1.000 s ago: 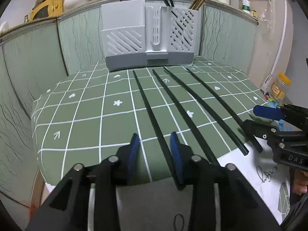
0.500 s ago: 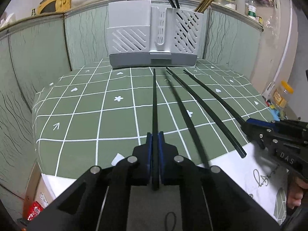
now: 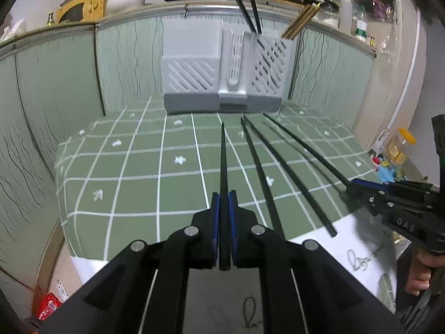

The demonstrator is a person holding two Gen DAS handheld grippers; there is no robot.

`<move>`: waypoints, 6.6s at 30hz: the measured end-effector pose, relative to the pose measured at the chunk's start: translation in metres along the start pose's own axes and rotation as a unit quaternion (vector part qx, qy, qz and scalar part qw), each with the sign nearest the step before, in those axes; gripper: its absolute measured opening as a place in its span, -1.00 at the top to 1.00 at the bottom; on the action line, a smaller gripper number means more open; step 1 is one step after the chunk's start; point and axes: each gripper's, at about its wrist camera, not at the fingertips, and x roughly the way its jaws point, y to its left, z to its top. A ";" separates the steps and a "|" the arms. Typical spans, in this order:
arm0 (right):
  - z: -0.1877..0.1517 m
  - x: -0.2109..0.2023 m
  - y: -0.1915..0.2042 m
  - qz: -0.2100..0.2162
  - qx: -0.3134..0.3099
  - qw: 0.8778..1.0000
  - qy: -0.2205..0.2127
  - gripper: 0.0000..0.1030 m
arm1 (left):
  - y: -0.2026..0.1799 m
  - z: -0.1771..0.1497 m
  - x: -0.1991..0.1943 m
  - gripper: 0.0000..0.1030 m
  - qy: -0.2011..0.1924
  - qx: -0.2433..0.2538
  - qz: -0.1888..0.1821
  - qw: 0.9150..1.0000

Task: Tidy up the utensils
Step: 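Lift both black chopsticks and carry them above the white holder, then open both grippers to drop the black chopsticks into the holder, then move both grippers back toward the last two black chopsticks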

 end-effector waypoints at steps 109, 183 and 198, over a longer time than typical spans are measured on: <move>0.312 -0.076 -0.052 0.031 -0.023 0.992 -0.122 0.88 | -0.034 0.322 0.015 0.88 -0.120 0.055 -0.091 0.987; 0.096 -0.092 -0.001 -0.022 -0.049 0.993 -0.110 -0.84 | 0.009 0.097 -0.074 -0.91 -0.090 0.046 -0.005 0.995; 0.041 -0.047 0.011 -0.008 -0.068 0.995 -0.076 -0.84 | 0.025 0.037 -0.041 -0.91 -0.056 0.037 -0.015 0.998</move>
